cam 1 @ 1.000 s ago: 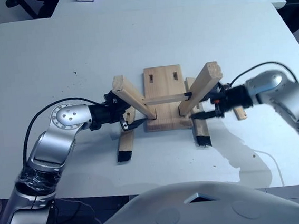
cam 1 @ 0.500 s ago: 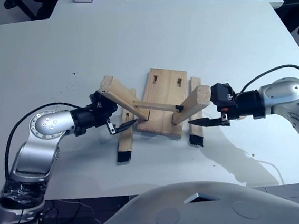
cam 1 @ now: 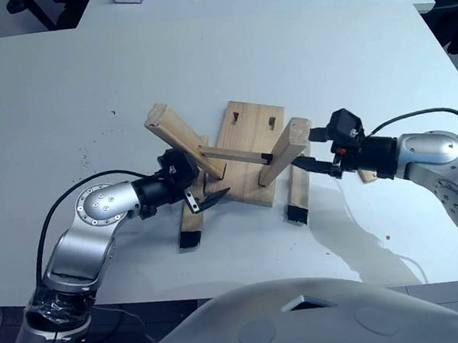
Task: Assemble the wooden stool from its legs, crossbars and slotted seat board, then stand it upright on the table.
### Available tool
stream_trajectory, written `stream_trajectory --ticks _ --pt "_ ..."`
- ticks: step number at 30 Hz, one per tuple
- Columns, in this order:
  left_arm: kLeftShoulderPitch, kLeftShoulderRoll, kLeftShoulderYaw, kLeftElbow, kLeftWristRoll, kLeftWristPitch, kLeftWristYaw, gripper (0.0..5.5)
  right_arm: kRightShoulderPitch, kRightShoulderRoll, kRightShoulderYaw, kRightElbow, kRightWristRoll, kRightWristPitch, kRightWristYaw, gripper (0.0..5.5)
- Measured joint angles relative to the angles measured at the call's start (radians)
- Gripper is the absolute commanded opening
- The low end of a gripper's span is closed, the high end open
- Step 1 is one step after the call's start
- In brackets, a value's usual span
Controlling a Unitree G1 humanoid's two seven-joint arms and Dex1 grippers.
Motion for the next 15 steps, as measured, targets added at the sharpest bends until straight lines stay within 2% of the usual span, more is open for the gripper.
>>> stream_trajectory --ticks 5,15 --pt "0.026 -0.02 -0.01 -0.029 -0.001 0.014 0.029 5.38 0.009 0.026 -0.058 0.0 -0.01 0.004 -0.085 2.83" --pt "0.063 -0.098 -0.099 -0.117 -0.019 0.08 0.104 5.38 0.004 0.183 -0.095 0.012 -0.071 -0.003 -0.317 2.83"
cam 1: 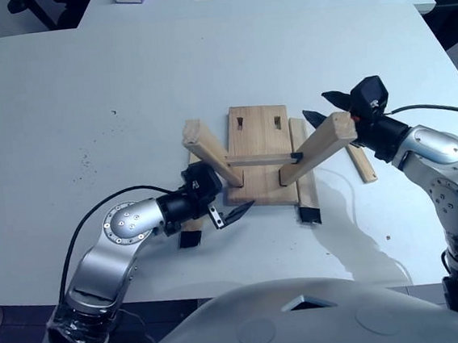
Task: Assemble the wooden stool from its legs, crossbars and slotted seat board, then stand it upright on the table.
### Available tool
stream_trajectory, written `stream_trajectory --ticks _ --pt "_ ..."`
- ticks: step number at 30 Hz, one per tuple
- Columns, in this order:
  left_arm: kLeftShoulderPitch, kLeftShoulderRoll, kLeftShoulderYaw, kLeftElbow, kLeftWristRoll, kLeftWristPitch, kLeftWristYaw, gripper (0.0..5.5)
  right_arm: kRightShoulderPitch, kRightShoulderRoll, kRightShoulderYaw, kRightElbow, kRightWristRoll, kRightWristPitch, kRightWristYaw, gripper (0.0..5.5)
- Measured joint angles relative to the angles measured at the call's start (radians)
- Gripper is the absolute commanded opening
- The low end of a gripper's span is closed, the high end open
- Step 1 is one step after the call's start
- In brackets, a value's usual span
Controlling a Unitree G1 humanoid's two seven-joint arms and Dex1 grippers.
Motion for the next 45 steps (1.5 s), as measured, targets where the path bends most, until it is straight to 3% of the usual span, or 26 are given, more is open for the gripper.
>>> stream_trajectory --ticks 4,7,11,13,18,23,27,31,36,42,45 --pt "0.031 0.007 0.088 0.02 -0.002 0.003 0.038 5.38 0.054 0.078 -0.048 -0.009 -0.062 -0.012 -0.136 2.83" --pt "0.13 -0.017 0.256 0.009 -0.051 0.036 0.108 5.19 0.184 0.173 -0.1 -0.089 -0.108 -0.026 -0.26 3.02" --pt "0.179 -0.191 0.417 -0.061 -0.131 0.065 0.302 4.53 0.307 0.265 -0.106 -0.225 -0.174 -0.054 -0.372 3.63" --pt "0.127 -0.279 0.476 -0.068 -0.12 0.065 0.446 4.49 0.358 0.316 -0.081 -0.292 -0.212 -0.074 -0.426 3.82" --pt "0.095 -0.295 0.405 -0.159 0.016 0.021 0.55 4.49 0.378 0.365 -0.005 -0.399 -0.244 -0.074 -0.459 3.82" --pt "0.099 -0.265 0.306 -0.217 0.123 -0.004 0.553 4.49 0.382 0.333 -0.002 -0.445 -0.291 -0.043 -0.464 3.82" --pt "-0.032 -0.314 0.082 -0.185 0.258 0.021 0.607 4.49 0.257 0.382 0.222 -0.392 -0.363 0.011 -0.505 3.82" --pt "-0.084 -0.344 0.001 -0.171 0.374 0.076 0.668 4.49 0.186 0.446 0.244 -0.324 -0.441 0.049 -0.578 3.82" --pt "-0.04 -0.334 -0.004 -0.165 0.38 0.083 0.639 4.49 0.199 0.472 0.2 -0.283 -0.405 0.071 -0.532 3.82" --pt "0.044 -0.27 0.262 -0.076 0.361 0.024 0.628 4.49 0.194 0.385 -0.064 -0.265 -0.378 0.053 -0.451 3.82" --pt "0.048 -0.273 0.264 -0.067 0.363 -0.003 0.625 4.49 0.192 0.373 -0.059 -0.265 -0.378 0.046 -0.433 3.82"
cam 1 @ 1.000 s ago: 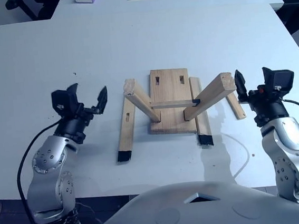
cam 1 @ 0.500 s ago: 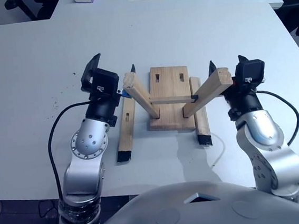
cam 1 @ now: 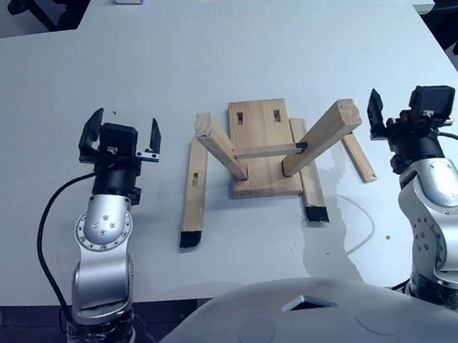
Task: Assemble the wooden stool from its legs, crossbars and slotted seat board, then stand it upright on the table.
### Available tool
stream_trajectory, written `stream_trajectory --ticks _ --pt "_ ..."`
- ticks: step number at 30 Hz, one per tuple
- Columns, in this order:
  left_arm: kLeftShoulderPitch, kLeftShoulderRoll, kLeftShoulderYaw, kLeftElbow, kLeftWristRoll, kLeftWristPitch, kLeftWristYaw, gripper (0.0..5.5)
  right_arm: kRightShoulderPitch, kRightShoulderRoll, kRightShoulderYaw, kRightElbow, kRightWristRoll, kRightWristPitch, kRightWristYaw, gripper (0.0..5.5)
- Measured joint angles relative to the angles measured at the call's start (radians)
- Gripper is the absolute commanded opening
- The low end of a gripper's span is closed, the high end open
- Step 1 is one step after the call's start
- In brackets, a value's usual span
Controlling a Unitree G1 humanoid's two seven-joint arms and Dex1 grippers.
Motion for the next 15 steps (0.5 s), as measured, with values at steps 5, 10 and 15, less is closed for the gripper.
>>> stream_trajectory --ticks 5,10,15 --pt "-0.053 -0.064 -0.215 -0.061 0.011 0.006 -0.021 4.49 -0.086 0.077 0.236 -0.017 -0.001 0.046 -0.01 3.82" --pt "-0.115 -0.069 -0.26 -0.142 0.06 0.047 -0.025 4.49 -0.116 0.048 0.25 -0.051 -0.063 0.073 -0.028 3.82" --pt "-0.053 -0.023 -0.197 -0.071 0.055 -0.002 -0.053 4.49 -0.08 0.011 0.185 0.046 -0.055 -0.009 0.041 3.82"
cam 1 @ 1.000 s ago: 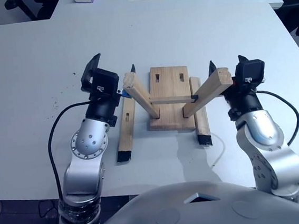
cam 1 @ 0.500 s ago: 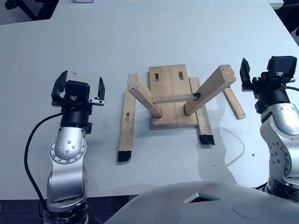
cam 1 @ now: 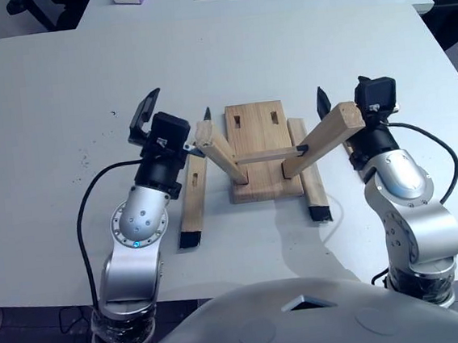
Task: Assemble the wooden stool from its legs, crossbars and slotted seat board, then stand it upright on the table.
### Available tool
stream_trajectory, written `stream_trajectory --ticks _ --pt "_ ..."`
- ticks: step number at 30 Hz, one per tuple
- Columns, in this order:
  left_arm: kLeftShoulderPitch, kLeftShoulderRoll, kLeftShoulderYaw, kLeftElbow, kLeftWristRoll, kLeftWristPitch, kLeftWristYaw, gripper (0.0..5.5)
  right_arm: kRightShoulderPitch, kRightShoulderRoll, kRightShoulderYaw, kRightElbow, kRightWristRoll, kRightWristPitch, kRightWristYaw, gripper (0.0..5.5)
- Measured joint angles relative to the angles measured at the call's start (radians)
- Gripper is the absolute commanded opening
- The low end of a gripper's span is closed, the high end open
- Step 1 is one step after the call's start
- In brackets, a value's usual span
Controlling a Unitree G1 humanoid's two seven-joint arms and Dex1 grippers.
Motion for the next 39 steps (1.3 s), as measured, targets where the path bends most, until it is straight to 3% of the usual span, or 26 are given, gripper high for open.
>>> stream_trajectory --ticks 5,13,17,29,36,39 --pt "0.133 0.08 0.059 0.189 0.003 -0.152 -0.028 4.49 0.056 -0.033 -0.015 0.136 0.022 -0.115 0.089 3.82" --pt "0.217 0.093 -0.01 0.326 0.028 -0.283 -0.07 4.49 0.075 -0.191 0.11 0.407 0.004 -0.257 0.304 3.82" --pt "0.194 0.073 -0.006 0.379 0.037 -0.29 -0.046 4.49 0.078 -0.223 0.109 0.491 -0.016 -0.382 0.327 3.82" --pt "0.161 0.162 0.143 0.539 0.023 -0.359 -0.048 4.49 0.191 -0.351 -0.078 0.636 -0.059 -0.57 0.308 3.82" --pt "0.109 0.173 0.122 0.534 -0.077 -0.371 -0.179 4.49 0.209 -0.333 -0.09 0.527 -0.003 -0.575 0.367 3.82" --pt "-0.044 0.171 0.114 0.487 -0.131 -0.356 -0.233 4.49 0.209 -0.343 -0.1 0.423 0.062 -0.541 0.433 3.82"
